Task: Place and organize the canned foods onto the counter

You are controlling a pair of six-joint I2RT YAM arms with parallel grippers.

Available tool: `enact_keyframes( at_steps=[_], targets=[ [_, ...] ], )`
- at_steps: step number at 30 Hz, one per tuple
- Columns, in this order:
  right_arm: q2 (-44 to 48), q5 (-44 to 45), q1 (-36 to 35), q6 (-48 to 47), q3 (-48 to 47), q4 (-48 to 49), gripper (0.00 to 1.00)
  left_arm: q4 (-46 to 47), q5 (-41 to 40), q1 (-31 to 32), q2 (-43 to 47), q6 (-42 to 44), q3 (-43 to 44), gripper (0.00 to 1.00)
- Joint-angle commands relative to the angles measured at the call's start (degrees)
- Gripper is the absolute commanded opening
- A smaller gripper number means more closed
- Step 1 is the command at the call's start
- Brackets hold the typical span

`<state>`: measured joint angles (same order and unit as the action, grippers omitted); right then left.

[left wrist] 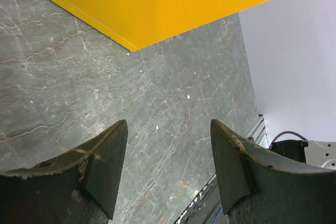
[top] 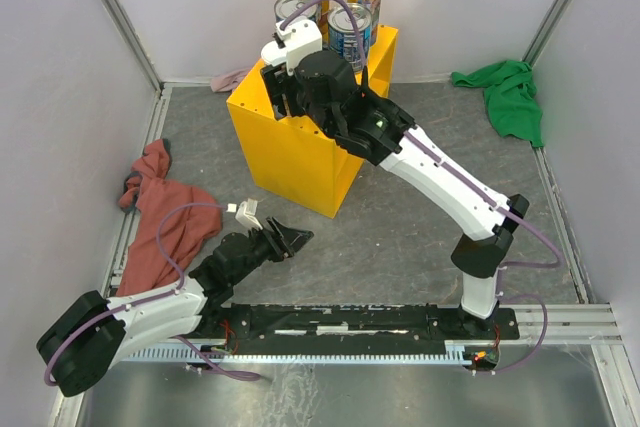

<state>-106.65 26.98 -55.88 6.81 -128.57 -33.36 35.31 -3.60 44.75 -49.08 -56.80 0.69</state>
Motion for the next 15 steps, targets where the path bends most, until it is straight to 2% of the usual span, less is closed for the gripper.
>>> enact_keyframes(
  at_steps=[1, 11, 15],
  targets=[
    [0.0, -1.2, 1.5, 2.0, -6.6, 4.6, 0.01, 3.2, 0.9, 0.2, 0.0, -2.3, -2.2, 0.71],
    [0.9, -1.5, 2.1, 2.8, -3.3, 4.9, 0.02, 3.2, 1.3, 0.3, -0.6, -2.3, -1.8, 0.71],
    [2.1, -2.3, 2.1, 2.8, -1.3, 5.6, 0.1, 3.3, 1.3, 0.3, -0.7, -2.4, -1.8, 0.71]
  ],
)
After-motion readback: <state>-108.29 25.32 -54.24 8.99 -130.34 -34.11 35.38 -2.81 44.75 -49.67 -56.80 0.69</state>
